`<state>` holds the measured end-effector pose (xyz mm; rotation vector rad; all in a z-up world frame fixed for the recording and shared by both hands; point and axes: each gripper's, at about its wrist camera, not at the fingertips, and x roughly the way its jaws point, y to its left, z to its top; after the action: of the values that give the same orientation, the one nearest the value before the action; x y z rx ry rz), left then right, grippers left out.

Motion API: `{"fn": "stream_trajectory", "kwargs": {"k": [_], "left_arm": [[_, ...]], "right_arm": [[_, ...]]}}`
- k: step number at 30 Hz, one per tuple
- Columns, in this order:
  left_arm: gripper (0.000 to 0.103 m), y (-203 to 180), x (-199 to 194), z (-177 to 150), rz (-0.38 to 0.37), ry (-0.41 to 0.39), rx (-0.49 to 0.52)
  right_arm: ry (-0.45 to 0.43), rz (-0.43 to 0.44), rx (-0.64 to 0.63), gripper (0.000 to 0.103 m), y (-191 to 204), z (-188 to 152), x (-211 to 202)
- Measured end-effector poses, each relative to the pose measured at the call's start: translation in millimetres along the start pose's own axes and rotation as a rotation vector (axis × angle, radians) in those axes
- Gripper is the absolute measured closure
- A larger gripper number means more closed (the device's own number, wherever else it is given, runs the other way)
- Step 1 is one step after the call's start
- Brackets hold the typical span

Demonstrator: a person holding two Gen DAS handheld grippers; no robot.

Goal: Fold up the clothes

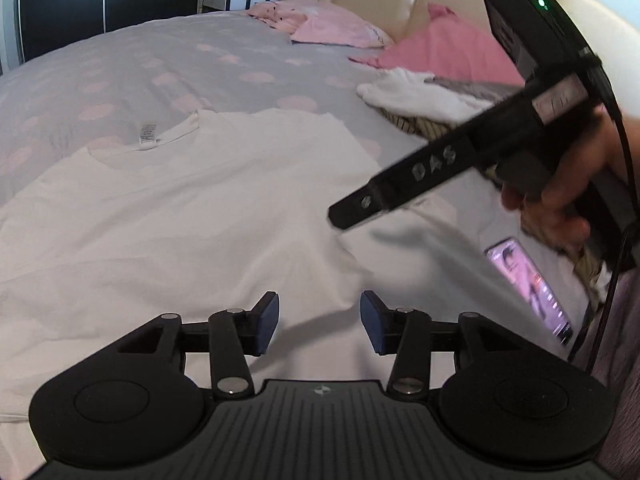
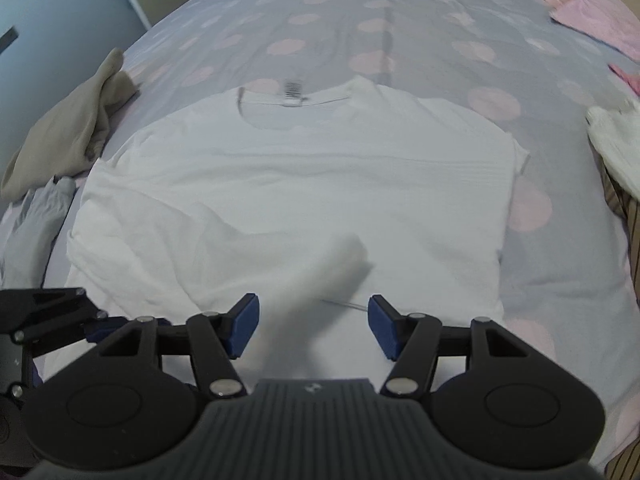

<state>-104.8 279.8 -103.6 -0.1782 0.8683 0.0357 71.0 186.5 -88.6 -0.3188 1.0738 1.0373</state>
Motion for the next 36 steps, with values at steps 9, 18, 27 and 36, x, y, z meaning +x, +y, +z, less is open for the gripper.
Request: {"fn": "stream_trajectory", "kwargs": {"k": [9, 18, 27, 36], "left_arm": [[0.06, 40.5, -20.7, -11.2, 0.108, 0.008, -0.078], [0.06, 74.0, -43.8, -26.1, 0.195, -0.003, -0.149], [0.06, 111.9, -65.3, -43.9, 0.285, 0.005, -0.256], [0.06, 151.5, -103.6, -57.0, 0.419, -0.025, -0.343]], "right_arm": [[0.0, 0.056, 0.199, 0.04, -38.7, -6.7, 9.6], [-0.034, 0.103, 0.326, 0.053, -54.2, 8.9, 40.0], [-0.026, 0.13, 0.3, 0.083, -38.0, 11.5, 61.5], [-0.135, 0.138, 0.145, 0.095, 11.0, 44.5, 10.9]]}}
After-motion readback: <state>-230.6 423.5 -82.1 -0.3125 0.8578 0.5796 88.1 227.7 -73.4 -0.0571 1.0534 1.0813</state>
